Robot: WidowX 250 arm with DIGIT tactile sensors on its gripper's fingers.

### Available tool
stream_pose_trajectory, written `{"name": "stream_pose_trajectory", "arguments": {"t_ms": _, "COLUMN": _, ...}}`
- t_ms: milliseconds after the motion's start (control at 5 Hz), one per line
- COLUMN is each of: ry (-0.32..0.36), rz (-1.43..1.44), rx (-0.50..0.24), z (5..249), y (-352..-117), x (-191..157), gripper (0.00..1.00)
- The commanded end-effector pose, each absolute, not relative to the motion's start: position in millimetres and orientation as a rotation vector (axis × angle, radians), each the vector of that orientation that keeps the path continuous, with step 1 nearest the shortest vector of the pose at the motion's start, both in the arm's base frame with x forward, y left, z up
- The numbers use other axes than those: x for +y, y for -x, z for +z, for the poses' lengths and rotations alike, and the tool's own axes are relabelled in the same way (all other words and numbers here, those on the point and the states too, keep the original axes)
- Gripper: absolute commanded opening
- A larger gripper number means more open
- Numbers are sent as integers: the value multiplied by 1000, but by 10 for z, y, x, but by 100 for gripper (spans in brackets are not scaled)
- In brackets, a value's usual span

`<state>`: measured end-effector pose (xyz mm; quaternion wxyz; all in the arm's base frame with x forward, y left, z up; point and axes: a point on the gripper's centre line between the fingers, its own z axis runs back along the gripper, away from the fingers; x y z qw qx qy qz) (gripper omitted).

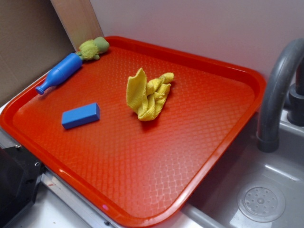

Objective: Grab the yellow cloth.

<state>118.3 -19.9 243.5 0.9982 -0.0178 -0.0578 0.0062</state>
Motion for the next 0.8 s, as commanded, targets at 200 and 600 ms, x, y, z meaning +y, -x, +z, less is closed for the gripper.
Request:
{"name": "stream_pose_trajectory", "arguments": {"t_ms": 200, "ry": 73, "rz": -127, "rx": -206, "z": 2167, "y": -1683, "x": -513, "gripper": 100}}
{"name": "stream_pose_trajectory", "arguments": {"t_ms": 600, "ry": 143, "rz": -240, "rx": -327, "z": 1495, "y": -2521, "x": -854, "gripper": 100}}
